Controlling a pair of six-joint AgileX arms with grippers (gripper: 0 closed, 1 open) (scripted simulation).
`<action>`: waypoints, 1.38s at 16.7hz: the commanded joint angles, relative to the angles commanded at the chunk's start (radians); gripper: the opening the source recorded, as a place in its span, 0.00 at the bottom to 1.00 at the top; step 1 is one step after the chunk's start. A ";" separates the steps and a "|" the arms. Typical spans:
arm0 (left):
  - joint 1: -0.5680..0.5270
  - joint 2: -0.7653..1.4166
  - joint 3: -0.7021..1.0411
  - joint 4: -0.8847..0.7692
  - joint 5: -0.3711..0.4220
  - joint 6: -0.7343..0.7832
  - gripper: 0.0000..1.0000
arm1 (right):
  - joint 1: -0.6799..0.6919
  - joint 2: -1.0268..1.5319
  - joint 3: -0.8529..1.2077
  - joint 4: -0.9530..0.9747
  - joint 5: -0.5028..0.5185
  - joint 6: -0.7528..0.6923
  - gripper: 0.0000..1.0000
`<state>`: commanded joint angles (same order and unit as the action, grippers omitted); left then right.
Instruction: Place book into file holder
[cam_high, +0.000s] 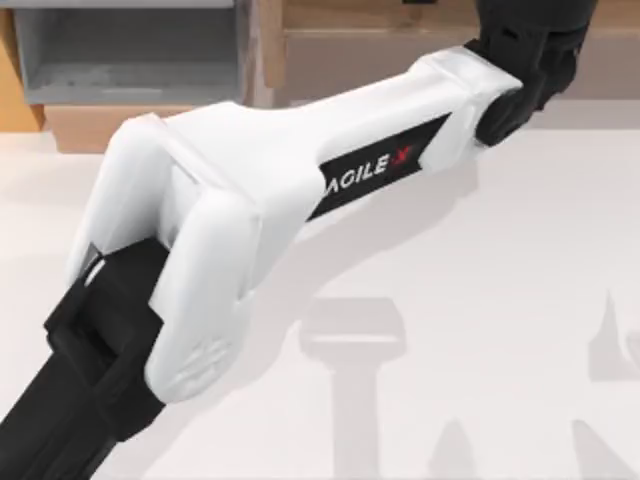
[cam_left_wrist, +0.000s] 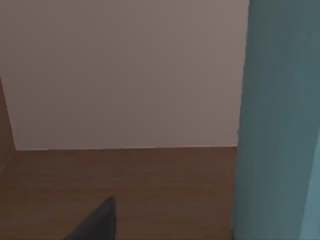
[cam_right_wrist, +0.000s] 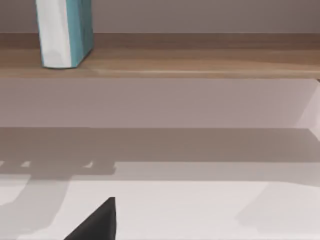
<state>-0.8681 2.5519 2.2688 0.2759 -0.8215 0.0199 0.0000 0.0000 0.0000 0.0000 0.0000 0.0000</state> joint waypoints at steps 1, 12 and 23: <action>-0.009 0.047 0.060 -0.003 -0.008 -0.002 1.00 | 0.000 0.000 0.000 0.000 0.000 0.000 1.00; -0.025 0.195 0.239 -0.015 -0.028 -0.010 1.00 | 0.000 0.000 0.000 0.000 0.000 0.000 1.00; -0.008 0.380 0.611 -0.200 -0.005 -0.015 1.00 | 0.000 0.000 0.000 0.000 0.000 0.000 1.00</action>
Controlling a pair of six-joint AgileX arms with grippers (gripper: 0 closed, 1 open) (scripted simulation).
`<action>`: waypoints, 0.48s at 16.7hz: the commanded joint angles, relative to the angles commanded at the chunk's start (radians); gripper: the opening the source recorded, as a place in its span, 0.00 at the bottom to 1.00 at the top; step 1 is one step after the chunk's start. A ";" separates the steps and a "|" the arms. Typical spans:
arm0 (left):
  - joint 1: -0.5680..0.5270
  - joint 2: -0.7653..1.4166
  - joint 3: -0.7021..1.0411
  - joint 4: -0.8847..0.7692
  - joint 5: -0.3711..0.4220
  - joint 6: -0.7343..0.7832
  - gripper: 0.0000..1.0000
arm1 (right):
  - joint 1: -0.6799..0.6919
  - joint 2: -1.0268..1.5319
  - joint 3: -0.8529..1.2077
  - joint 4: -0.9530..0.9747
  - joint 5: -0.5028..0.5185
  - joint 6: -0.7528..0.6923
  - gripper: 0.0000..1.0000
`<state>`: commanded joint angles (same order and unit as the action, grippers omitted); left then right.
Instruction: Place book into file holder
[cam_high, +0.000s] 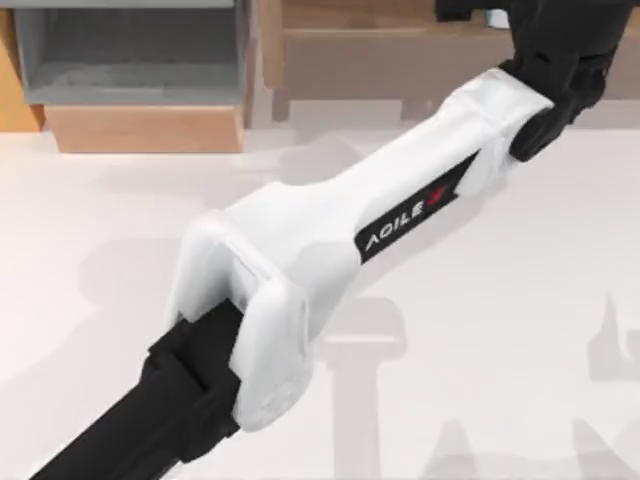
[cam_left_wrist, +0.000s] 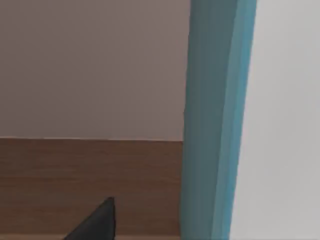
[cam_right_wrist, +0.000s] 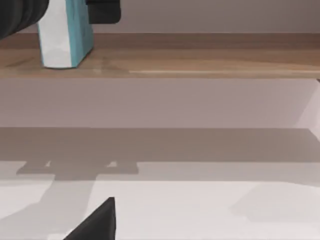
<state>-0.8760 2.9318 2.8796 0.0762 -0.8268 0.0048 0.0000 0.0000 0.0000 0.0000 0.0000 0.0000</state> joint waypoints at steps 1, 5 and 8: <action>0.001 0.008 0.016 -0.010 0.002 0.000 1.00 | 0.000 0.000 0.000 0.000 0.000 0.000 1.00; 0.002 0.011 0.021 -0.013 0.002 0.000 1.00 | 0.000 0.000 0.000 0.000 0.000 0.000 1.00; 0.002 0.011 0.021 -0.013 0.002 0.000 0.77 | 0.000 0.000 0.000 0.000 0.000 0.000 1.00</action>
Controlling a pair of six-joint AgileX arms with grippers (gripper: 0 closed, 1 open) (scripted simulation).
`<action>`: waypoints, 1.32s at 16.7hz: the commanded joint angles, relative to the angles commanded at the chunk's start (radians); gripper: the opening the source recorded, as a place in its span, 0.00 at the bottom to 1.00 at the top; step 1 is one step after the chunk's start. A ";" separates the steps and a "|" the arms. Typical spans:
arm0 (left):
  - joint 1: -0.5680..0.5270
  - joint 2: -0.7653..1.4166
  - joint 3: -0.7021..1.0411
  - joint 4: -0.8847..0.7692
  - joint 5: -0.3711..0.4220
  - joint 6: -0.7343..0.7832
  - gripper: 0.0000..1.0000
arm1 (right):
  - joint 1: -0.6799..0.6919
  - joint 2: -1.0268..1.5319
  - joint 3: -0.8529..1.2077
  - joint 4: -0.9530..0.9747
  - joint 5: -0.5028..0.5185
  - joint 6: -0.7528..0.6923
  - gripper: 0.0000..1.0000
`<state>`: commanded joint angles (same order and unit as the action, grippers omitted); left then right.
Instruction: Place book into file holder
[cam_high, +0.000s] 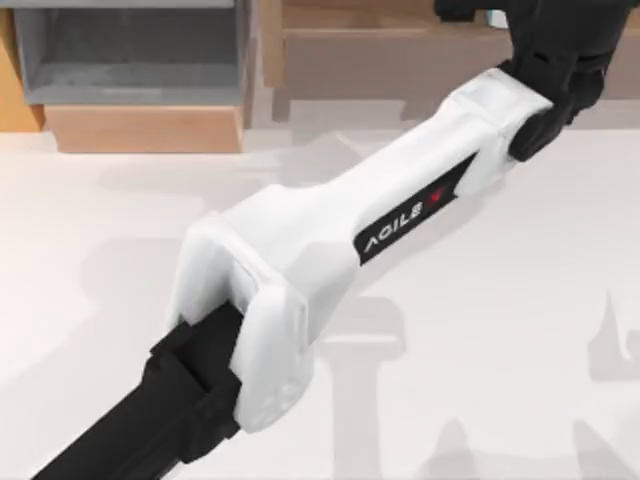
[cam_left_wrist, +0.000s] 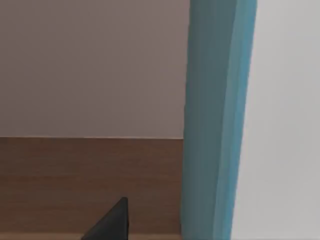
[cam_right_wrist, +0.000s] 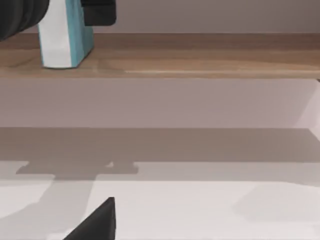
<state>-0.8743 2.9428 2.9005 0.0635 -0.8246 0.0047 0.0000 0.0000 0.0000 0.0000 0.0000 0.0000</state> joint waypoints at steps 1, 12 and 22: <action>0.000 0.000 0.000 0.000 0.000 0.000 0.70 | 0.000 0.000 0.000 0.000 0.000 0.000 1.00; 0.000 0.000 0.000 0.000 0.000 0.000 0.00 | 0.000 0.000 0.000 0.000 0.000 0.000 1.00; -0.005 -0.018 0.000 -0.017 0.000 0.002 0.00 | 0.000 0.000 0.000 0.000 0.000 0.000 1.00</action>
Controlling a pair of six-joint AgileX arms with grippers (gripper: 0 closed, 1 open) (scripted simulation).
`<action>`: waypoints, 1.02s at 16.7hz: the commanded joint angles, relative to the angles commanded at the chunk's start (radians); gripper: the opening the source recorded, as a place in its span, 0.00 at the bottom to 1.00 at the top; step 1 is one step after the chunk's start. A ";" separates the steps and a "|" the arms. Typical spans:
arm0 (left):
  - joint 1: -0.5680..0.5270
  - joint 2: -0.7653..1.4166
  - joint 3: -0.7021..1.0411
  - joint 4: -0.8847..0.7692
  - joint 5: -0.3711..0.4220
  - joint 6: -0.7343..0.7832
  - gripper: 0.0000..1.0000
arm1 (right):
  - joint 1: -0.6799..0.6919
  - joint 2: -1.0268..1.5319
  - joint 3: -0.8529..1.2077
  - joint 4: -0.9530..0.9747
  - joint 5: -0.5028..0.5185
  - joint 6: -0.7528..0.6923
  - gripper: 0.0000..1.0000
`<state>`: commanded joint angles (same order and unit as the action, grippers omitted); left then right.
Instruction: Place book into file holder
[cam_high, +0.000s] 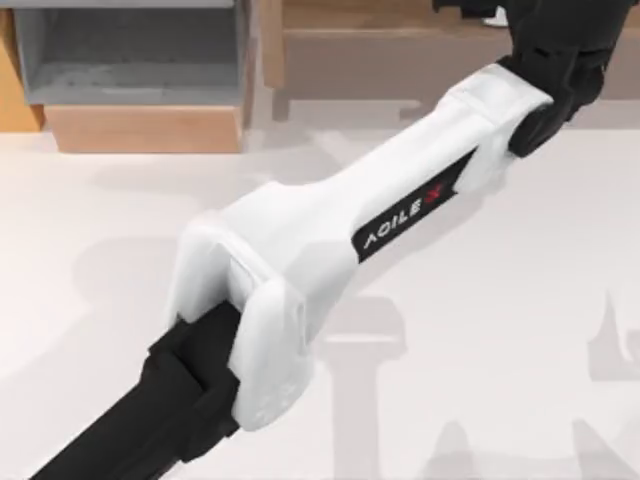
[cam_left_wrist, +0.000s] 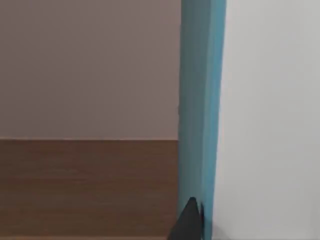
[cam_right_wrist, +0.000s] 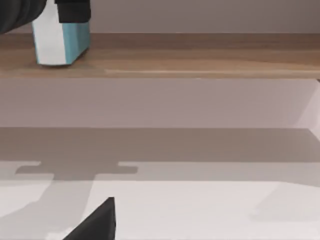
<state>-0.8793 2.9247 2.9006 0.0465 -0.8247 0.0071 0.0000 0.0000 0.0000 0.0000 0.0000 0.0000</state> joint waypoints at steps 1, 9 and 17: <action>0.000 -0.007 0.000 -0.007 0.000 0.000 0.00 | 0.000 0.000 0.000 0.000 0.000 0.000 1.00; -0.002 -0.041 -0.052 0.002 0.013 0.044 0.00 | 0.000 0.000 0.000 0.000 0.000 0.000 1.00; -0.036 -0.400 -0.591 0.073 0.132 0.416 0.00 | 0.000 0.000 0.000 0.000 0.000 0.000 1.00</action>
<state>-0.9156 2.5249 2.3095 0.1199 -0.6932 0.4229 0.0000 0.0000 0.0000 0.0000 0.0000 0.0000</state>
